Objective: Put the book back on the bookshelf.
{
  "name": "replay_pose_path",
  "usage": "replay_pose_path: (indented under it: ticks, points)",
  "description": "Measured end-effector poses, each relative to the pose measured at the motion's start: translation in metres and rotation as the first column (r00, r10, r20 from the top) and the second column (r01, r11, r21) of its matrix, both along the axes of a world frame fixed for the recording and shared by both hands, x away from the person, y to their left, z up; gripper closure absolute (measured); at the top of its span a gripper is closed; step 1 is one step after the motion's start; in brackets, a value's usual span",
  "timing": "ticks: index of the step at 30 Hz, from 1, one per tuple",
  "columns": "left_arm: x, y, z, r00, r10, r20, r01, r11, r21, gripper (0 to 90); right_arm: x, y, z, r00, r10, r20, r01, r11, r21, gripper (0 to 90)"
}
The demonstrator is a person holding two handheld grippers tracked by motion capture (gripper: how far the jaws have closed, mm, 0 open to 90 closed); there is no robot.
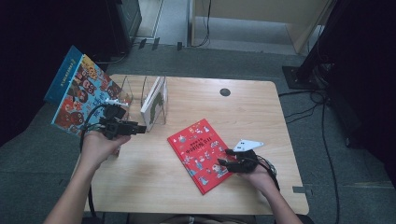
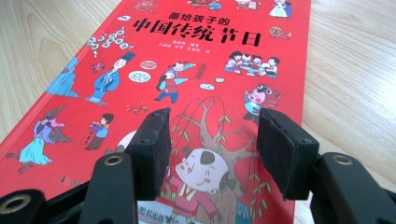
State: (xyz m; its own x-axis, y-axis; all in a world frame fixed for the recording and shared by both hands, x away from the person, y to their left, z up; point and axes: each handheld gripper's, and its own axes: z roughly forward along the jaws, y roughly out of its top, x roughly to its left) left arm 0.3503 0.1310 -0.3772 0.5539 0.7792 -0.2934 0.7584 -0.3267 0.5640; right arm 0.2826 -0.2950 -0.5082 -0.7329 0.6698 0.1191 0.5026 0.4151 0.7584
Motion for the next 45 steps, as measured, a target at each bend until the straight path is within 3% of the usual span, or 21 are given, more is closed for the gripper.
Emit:
replay_pose_path:
  ticks: [5,16,21,30,34,45]
  points:
    - [-0.001,-0.011,-0.017,0.9997,-0.026,0.003,0.026,0.9996,-0.014,52.0,-0.004,-0.004,-0.001,1.0,-0.007,-0.002,0.007,1.0,0.004,44.5]
    - [-0.004,-0.035,-0.056,0.9971,-0.073,-0.02,0.073,0.9973,0.008,52.2,-0.012,-0.014,-0.002,0.9997,-0.024,0.002,0.024,0.9997,0.004,44.1]
    - [-0.007,-0.044,-0.069,0.9943,-0.106,-0.008,0.106,0.9943,0.011,55.4,-0.015,-0.019,-0.003,0.9996,-0.028,0.009,0.028,0.9996,0.003,43.9]
    - [-0.009,-0.057,-0.089,0.9923,-0.123,-0.014,0.123,0.9922,0.016,59.1,-0.019,-0.029,-0.004,0.9984,-0.055,0.014,0.055,0.9985,-0.001,43.8]
    - [-0.009,-0.061,-0.099,0.992,-0.123,-0.027,0.123,0.9924,0.001,65.8,-0.021,-0.033,-0.006,0.9981,-0.062,0.005,0.062,0.998,-0.01,43.3]
    - [-0.006,-0.075,-0.114,0.9904,-0.134,-0.036,0.134,0.991,0.003,73.6,-0.026,-0.034,-0.007,0.9981,-0.061,-0.006,0.061,0.9981,0.003,43.4]
